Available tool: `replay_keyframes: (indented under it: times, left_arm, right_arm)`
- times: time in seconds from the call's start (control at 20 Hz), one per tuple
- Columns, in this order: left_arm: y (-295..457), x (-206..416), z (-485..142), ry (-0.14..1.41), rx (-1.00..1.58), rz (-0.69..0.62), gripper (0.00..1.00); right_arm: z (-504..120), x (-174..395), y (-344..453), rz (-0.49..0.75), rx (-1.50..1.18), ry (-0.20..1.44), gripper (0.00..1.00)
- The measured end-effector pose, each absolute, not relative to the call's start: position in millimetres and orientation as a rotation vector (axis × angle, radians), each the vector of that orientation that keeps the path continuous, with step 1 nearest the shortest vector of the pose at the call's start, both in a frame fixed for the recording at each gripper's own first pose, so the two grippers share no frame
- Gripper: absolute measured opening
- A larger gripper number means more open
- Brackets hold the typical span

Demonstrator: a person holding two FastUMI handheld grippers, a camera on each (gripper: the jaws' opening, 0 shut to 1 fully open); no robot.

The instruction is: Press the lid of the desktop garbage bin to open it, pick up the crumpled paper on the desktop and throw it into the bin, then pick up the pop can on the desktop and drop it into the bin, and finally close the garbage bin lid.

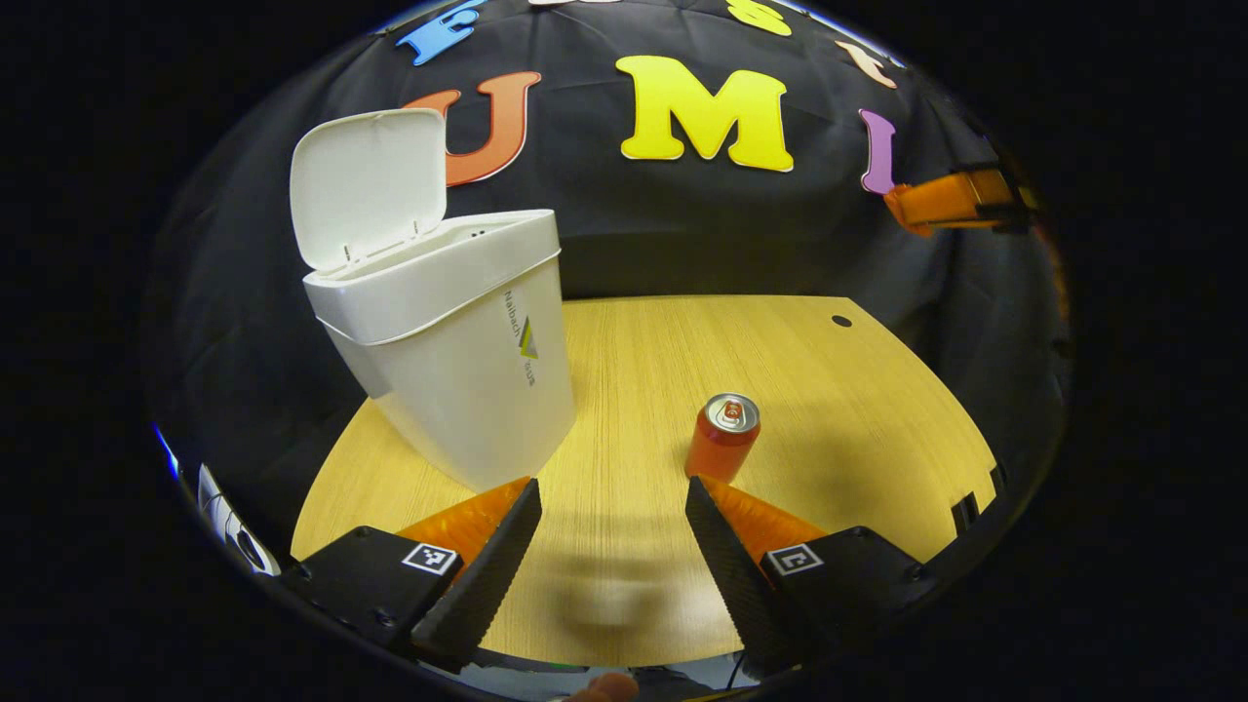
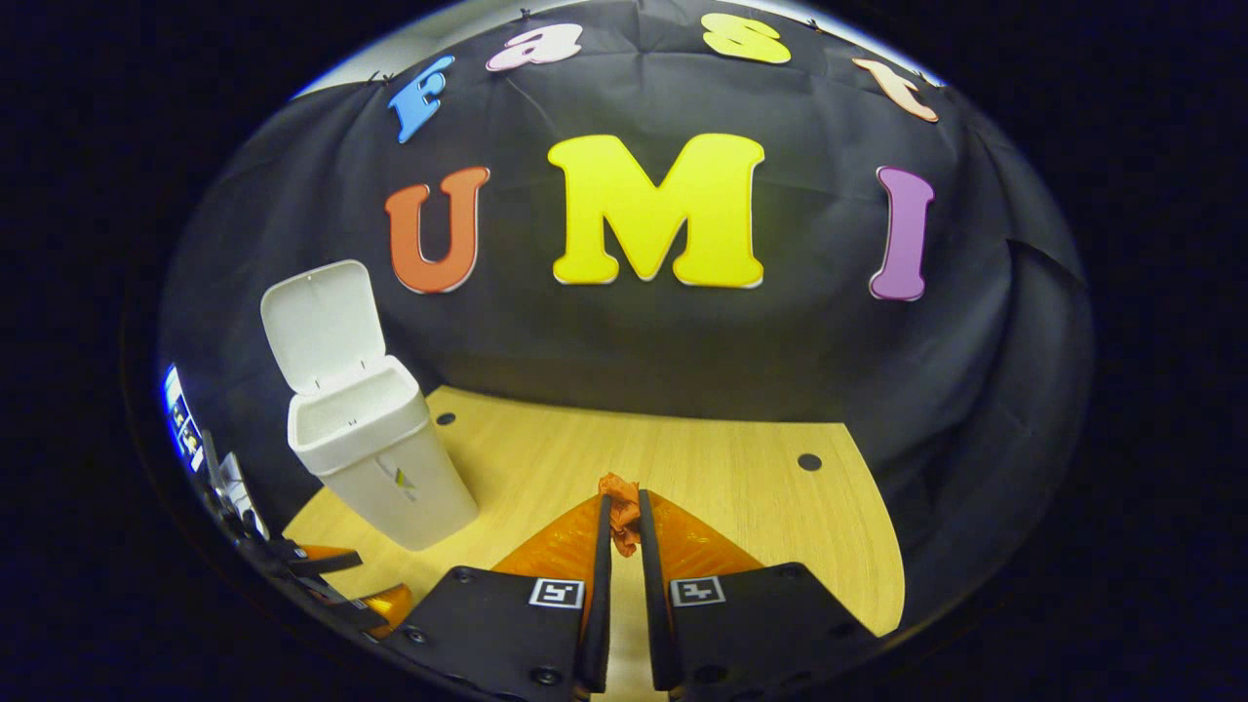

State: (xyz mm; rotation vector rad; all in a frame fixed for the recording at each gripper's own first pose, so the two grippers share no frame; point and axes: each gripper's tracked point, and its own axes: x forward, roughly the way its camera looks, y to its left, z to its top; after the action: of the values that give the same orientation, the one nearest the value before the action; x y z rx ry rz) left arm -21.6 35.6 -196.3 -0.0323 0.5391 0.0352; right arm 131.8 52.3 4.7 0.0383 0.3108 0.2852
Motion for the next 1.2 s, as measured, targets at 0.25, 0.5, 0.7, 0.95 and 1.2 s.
replay_keyframes:
  times: [0.25,0.5,0.7,0.95,1.2]
  left_arm:
    - [70,-35,-199,0.529,-0.078,0.079,0.99]
    - [109,-50,-207,0.539,-0.109,0.129,0.99]
    - [141,-58,-213,0.551,-0.100,0.174,0.99]
    - [155,-66,-223,0.571,-0.139,0.170,0.99]
    - [163,-70,-228,0.583,-0.145,0.166,0.99]
  right_arm:
    - [36,141,116,0.355,-0.007,0.227,0.17]
    - [46,145,197,0.436,-0.019,0.196,0.17]
    - [38,151,259,0.507,-0.021,0.206,0.17]
    - [23,156,322,0.575,-0.025,0.243,0.17]
    - [5,160,371,0.656,-0.006,0.286,0.17]
